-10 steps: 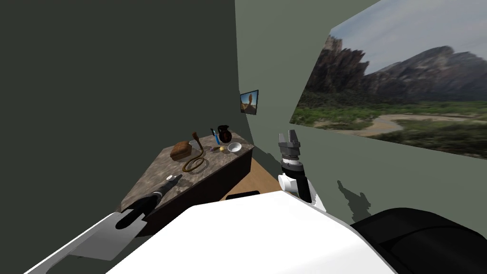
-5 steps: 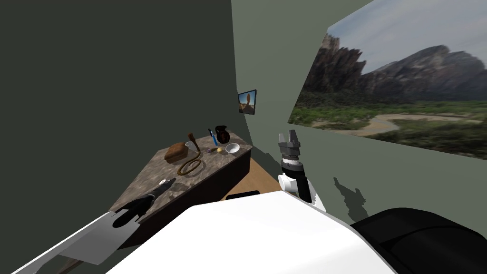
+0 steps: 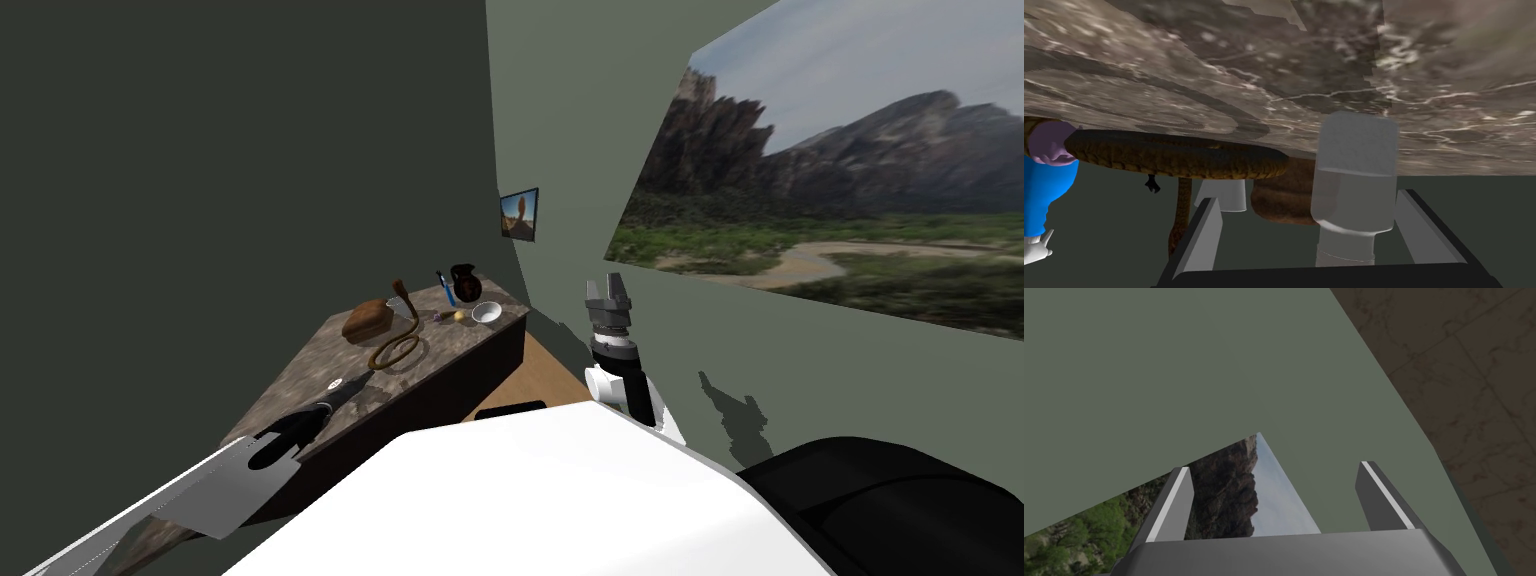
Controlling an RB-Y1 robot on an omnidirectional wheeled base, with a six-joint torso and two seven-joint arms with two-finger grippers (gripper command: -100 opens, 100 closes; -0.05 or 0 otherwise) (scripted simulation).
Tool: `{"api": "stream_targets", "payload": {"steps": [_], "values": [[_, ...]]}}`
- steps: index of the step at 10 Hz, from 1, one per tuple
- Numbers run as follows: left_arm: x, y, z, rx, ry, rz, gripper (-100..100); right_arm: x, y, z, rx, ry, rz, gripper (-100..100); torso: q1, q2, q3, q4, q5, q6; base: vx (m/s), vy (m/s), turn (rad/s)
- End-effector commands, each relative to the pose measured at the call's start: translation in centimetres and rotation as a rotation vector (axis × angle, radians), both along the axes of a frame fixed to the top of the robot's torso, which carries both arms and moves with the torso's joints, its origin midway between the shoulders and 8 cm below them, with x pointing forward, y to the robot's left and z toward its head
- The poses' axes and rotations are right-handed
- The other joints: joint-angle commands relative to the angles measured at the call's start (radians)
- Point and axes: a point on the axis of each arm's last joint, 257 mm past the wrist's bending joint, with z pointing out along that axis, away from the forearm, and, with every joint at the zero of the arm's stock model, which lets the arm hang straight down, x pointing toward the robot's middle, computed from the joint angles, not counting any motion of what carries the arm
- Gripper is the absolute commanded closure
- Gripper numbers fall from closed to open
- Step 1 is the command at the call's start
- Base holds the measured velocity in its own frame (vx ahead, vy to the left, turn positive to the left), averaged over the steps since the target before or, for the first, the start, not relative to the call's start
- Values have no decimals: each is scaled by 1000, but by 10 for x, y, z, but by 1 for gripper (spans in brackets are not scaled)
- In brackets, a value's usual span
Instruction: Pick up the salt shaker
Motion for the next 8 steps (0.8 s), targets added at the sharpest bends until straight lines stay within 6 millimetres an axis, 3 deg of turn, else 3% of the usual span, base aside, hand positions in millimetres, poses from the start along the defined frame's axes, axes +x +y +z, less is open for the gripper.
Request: {"api": "stream_targets", "payload": {"steps": [1, 2, 3, 6, 7, 8], "values": [[-8, 15, -6, 10, 13, 22, -100, 0, 0, 0, 0, 0, 0, 0, 0, 0, 0, 0, 0, 0, 10, -18, -4], [10, 2, -10, -11, -7, -24, -100, 0, 0, 0, 0, 0, 0, 0, 2, 1, 0, 0, 1, 0, 22, -51, 39], [18, 7, -7, -10, -27, -30, -100, 0, 0, 0, 0, 0, 0, 0, 1, 0, 0, 0, 0, 0, 19, -78, 44], [-1, 37, -19, 10, 6, 17, -100, 0, 0, 0, 0, 0, 0, 0, 2, -1, 0, 0, 1, 2, 3, -17, -8], [17, 23, -22, -11, -13, -34, -100, 0, 0, 0, 0, 0, 0, 0, 4, 0, 0, 0, 2, 2, 24, -62, 43], [25, 27, -18, -10, -30, -39, -100, 0, 0, 0, 0, 0, 0, 0, 0, -2, -1, 0, 1, 2, 28, -86, 27]]}}
